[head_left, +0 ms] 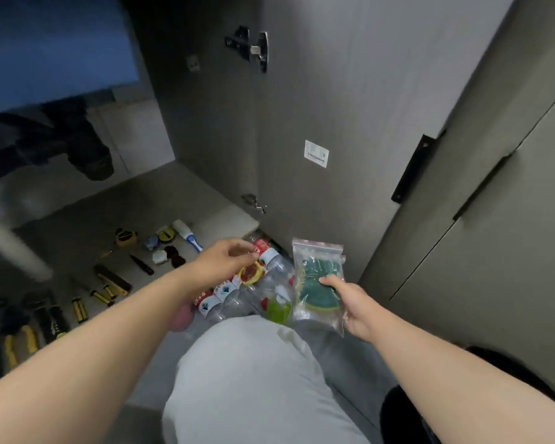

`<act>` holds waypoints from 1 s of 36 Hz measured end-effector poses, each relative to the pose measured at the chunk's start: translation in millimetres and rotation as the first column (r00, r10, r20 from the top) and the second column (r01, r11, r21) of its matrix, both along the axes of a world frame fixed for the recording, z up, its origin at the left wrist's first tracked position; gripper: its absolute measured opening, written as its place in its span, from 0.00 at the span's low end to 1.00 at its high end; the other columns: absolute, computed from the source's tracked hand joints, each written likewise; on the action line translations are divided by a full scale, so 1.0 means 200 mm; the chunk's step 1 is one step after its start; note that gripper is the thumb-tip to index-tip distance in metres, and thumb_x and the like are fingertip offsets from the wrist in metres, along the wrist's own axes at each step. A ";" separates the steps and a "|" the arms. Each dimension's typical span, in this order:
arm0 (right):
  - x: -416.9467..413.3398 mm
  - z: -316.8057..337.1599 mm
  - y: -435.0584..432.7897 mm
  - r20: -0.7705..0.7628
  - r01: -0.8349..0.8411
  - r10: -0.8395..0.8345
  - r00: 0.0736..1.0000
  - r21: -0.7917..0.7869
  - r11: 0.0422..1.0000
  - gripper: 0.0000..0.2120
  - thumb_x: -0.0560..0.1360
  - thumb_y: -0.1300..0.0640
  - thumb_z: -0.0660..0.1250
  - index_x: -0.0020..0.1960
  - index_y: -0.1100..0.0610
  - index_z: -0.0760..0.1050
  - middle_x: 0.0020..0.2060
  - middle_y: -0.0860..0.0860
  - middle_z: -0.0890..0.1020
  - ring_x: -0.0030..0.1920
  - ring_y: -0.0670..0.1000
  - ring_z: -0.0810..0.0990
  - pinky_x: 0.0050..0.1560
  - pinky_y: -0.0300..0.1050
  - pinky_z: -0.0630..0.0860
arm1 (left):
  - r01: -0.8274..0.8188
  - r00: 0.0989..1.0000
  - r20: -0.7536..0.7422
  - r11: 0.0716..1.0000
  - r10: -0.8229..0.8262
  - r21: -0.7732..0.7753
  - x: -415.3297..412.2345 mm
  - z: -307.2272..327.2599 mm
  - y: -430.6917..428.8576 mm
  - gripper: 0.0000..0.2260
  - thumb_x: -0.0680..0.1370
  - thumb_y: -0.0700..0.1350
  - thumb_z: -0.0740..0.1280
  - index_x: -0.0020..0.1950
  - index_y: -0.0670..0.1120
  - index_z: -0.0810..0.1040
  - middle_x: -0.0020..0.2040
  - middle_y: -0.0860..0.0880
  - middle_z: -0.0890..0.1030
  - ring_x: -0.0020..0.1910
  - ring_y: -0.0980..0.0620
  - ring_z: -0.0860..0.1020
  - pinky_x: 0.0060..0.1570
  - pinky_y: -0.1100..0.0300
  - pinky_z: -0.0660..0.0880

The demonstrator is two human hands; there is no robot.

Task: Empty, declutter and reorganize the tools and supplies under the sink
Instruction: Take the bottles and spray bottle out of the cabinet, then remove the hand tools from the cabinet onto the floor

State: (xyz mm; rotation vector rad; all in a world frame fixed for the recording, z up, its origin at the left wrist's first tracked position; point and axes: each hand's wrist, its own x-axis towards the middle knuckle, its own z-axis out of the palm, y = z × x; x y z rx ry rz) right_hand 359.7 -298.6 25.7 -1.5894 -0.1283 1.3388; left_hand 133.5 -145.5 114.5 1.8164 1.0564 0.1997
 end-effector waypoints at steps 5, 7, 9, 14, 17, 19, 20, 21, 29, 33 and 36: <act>-0.02 -0.36 -0.15 -0.031 0.173 -0.180 0.983 -0.158 0.972 0.26 0.71 0.51 0.72 0.65 0.61 0.75 0.53 0.63 0.85 0.52 0.64 0.85 0.50 0.56 0.81 | 0.074 0.974 -0.217 0.996 -0.061 0.053 -0.02 -0.16 0.09 0.11 0.81 0.49 0.70 0.61 0.48 0.82 0.57 0.48 0.84 0.57 0.46 0.82 0.61 0.50 0.77; -0.04 -0.47 -0.16 -0.046 0.222 -0.235 0.971 -0.201 0.954 0.23 0.73 0.52 0.71 0.64 0.61 0.75 0.52 0.64 0.85 0.48 0.62 0.85 0.42 0.52 0.82 | 0.085 0.964 -0.257 0.994 -0.067 0.063 -0.02 -0.22 0.13 0.11 0.81 0.47 0.70 0.62 0.46 0.82 0.57 0.47 0.84 0.57 0.48 0.82 0.61 0.53 0.76; -0.05 -0.54 -0.14 -0.049 0.247 -0.266 0.963 -0.248 0.937 0.22 0.74 0.52 0.71 0.64 0.61 0.76 0.53 0.63 0.84 0.50 0.62 0.85 0.40 0.52 0.82 | 0.073 0.965 -0.255 0.996 -0.057 0.054 -0.01 -0.30 0.16 0.11 0.80 0.45 0.70 0.61 0.45 0.82 0.56 0.47 0.84 0.56 0.48 0.82 0.62 0.54 0.76; -0.05 -0.68 -0.02 -0.104 0.348 -0.396 0.912 -0.312 0.884 0.23 0.77 0.56 0.70 0.69 0.61 0.70 0.57 0.63 0.82 0.49 0.61 0.85 0.26 0.44 0.78 | 0.047 0.969 -0.241 0.999 -0.046 -0.005 -0.03 -0.50 0.24 0.06 0.80 0.45 0.71 0.56 0.51 0.83 0.54 0.49 0.85 0.55 0.47 0.83 0.59 0.54 0.77; -0.05 -0.75 0.05 -0.097 0.376 -0.432 0.897 -0.347 0.859 0.23 0.78 0.56 0.69 0.70 0.59 0.68 0.59 0.62 0.81 0.48 0.60 0.84 0.26 0.45 0.78 | 0.050 0.969 -0.239 0.997 -0.062 -0.057 -0.06 -0.60 0.27 0.04 0.80 0.46 0.71 0.53 0.55 0.82 0.53 0.52 0.85 0.54 0.50 0.83 0.60 0.51 0.78; -0.04 -0.79 0.09 -0.111 0.345 -0.409 0.906 -0.365 0.865 0.21 0.80 0.54 0.67 0.70 0.58 0.70 0.60 0.61 0.81 0.46 0.59 0.83 0.25 0.45 0.78 | 0.041 0.968 -0.243 0.997 -0.057 -0.069 -0.07 -0.65 0.28 0.04 0.80 0.47 0.70 0.52 0.56 0.82 0.52 0.54 0.85 0.53 0.53 0.83 0.57 0.55 0.78; -0.04 -0.81 0.10 -0.101 0.314 -0.376 0.921 -0.380 0.870 0.20 0.80 0.52 0.66 0.70 0.58 0.70 0.60 0.60 0.81 0.47 0.58 0.83 0.26 0.45 0.78 | 0.033 0.968 -0.248 0.997 -0.050 -0.070 -0.08 -0.68 0.28 0.04 0.80 0.48 0.70 0.52 0.57 0.82 0.52 0.56 0.85 0.53 0.55 0.82 0.53 0.59 0.77; -0.04 -0.83 0.12 -0.085 0.293 -0.350 0.933 -0.389 0.874 0.20 0.81 0.52 0.66 0.70 0.58 0.71 0.58 0.60 0.82 0.45 0.58 0.83 0.25 0.44 0.77 | 0.025 0.966 -0.256 0.997 -0.042 -0.072 -0.09 -0.69 0.29 0.04 0.80 0.49 0.70 0.53 0.58 0.82 0.52 0.57 0.84 0.52 0.57 0.82 0.49 0.63 0.75; 0.01 -0.95 0.13 0.340 0.226 0.019 0.940 -0.666 0.711 0.44 0.73 0.37 0.71 0.75 0.65 0.59 0.71 0.63 0.69 0.69 0.64 0.71 0.68 0.56 0.71 | 0.003 0.954 -0.299 0.998 -0.024 -0.070 -0.11 -0.72 0.30 0.08 0.81 0.50 0.69 0.59 0.54 0.81 0.57 0.55 0.81 0.54 0.58 0.79 0.50 0.63 0.74; -0.03 -0.89 0.11 0.591 0.360 0.073 0.803 -0.580 0.731 0.40 0.70 0.39 0.74 0.69 0.63 0.62 0.67 0.64 0.72 0.65 0.65 0.74 0.60 0.56 0.74 | 0.032 0.941 -0.334 0.998 -0.046 -0.046 -0.14 -0.70 0.30 0.09 0.81 0.48 0.68 0.61 0.51 0.82 0.62 0.50 0.80 0.58 0.51 0.79 0.56 0.57 0.75; -0.06 -0.81 0.12 0.704 0.266 0.174 0.688 -0.468 0.842 0.25 0.75 0.41 0.69 0.60 0.59 0.68 0.57 0.61 0.79 0.56 0.62 0.80 0.52 0.53 0.76 | 0.035 0.940 -0.337 0.998 -0.048 -0.043 -0.17 -0.66 0.30 0.10 0.81 0.47 0.68 0.62 0.50 0.81 0.63 0.49 0.80 0.59 0.49 0.80 0.60 0.53 0.77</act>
